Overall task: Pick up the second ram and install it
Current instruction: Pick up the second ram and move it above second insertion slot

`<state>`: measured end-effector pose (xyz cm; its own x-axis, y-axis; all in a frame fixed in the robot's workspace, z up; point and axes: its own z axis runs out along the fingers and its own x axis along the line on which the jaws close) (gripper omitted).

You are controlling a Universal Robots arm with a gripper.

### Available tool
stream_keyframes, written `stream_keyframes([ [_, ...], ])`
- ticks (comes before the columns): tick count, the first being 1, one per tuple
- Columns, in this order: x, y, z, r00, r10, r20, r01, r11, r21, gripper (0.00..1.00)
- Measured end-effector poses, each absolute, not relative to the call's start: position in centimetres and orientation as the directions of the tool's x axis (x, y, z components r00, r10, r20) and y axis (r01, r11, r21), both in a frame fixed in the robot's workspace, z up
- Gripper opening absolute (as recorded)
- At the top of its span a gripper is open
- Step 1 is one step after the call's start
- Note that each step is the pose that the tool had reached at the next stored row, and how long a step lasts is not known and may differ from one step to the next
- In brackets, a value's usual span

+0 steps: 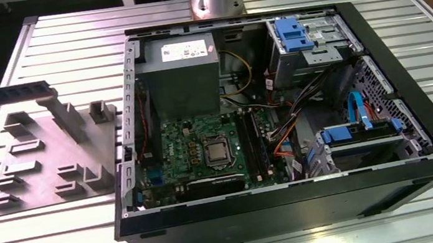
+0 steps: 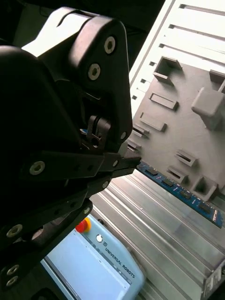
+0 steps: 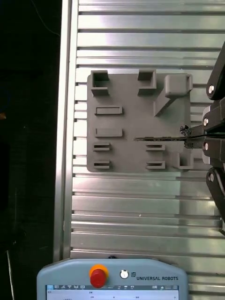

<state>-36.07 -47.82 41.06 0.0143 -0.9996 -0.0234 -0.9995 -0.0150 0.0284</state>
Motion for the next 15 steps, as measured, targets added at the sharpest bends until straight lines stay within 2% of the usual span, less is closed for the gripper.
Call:
stream_keyframes([
  [15,-30.7,-47.8,41.1,0.014,-1.0,-0.023,-0.999,-0.015,0.028,0.11],
])
